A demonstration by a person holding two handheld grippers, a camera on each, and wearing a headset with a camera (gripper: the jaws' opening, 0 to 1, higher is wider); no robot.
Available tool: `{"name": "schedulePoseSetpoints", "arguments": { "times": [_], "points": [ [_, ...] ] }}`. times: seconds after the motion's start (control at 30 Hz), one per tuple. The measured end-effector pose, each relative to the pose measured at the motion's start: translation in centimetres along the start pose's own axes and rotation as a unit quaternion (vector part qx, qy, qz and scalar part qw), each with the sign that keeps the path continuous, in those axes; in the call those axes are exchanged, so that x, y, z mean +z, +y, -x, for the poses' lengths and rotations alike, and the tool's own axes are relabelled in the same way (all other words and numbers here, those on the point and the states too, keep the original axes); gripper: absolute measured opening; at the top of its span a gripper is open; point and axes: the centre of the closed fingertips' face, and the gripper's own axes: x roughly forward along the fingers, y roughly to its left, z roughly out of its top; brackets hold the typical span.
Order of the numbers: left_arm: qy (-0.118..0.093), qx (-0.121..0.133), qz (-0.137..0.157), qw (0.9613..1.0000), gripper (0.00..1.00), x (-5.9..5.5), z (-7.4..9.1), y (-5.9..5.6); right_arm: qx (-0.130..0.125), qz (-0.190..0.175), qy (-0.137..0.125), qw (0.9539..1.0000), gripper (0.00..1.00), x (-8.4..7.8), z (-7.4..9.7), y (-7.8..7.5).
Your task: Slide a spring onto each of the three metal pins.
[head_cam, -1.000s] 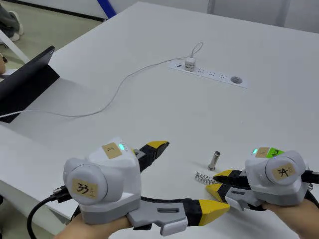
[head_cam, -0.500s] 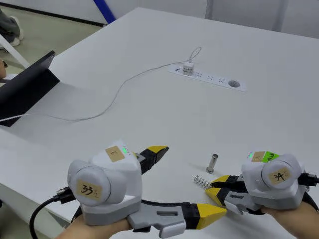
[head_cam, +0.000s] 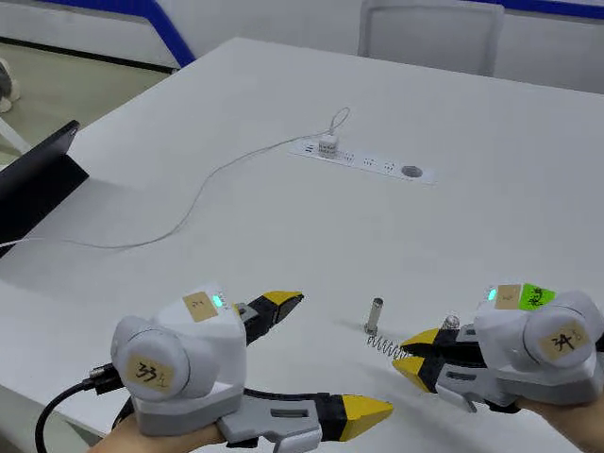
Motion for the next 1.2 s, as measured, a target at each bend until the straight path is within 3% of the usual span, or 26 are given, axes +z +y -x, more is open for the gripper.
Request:
{"name": "schedulePoseSetpoints", "arguments": {
  "times": [0.1, 0.33, 0.5, 0.67, 0.83, 0.9, 1.2],
  "points": [
    [0.000, -0.008, -0.003, 1.0000, 0.87, 0.3, -0.1, -0.3, -0.005, 0.052, 0.007, 0.9986, 0.10, 0.1, 1.2, -0.1],
    [0.000, -0.045, -0.036, 0.9983, 0.81, 1.7, -1.0, -2.3, 0.009, 0.070, -0.013, 0.9974, 0.10, 0.8, 3.8, 0.9],
    [-0.003, -0.078, -0.034, 0.9964, 0.70, 2.5, -1.7, -4.0, 0.024, 0.086, -0.026, 0.9957, 0.10, 1.6, 5.2, 1.9],
    [0.008, -0.105, -0.048, 0.9933, 0.64, 2.4, -2.2, -5.1, 0.033, 0.111, -0.027, 0.9929, 0.10, 2.0, 6.5, 2.6],
    [0.008, -0.124, -0.052, 0.9909, 0.54, 2.5, -2.2, -6.1, 0.039, 0.128, -0.026, 0.9907, 0.10, 1.9, 7.1, 2.9],
    [0.003, -0.132, -0.047, 0.9901, 0.54, 2.8, -2.1, -6.5, 0.042, 0.131, -0.025, 0.9901, 0.10, 1.9, 7.2, 3.1],
    [0.009, -0.143, -0.077, 0.9867, 0.49, 2.8, -2.3, -7.3, 0.056, 0.160, -0.027, 0.9852, 0.11, 2.5, 7.4, 4.3]
  ]
}}
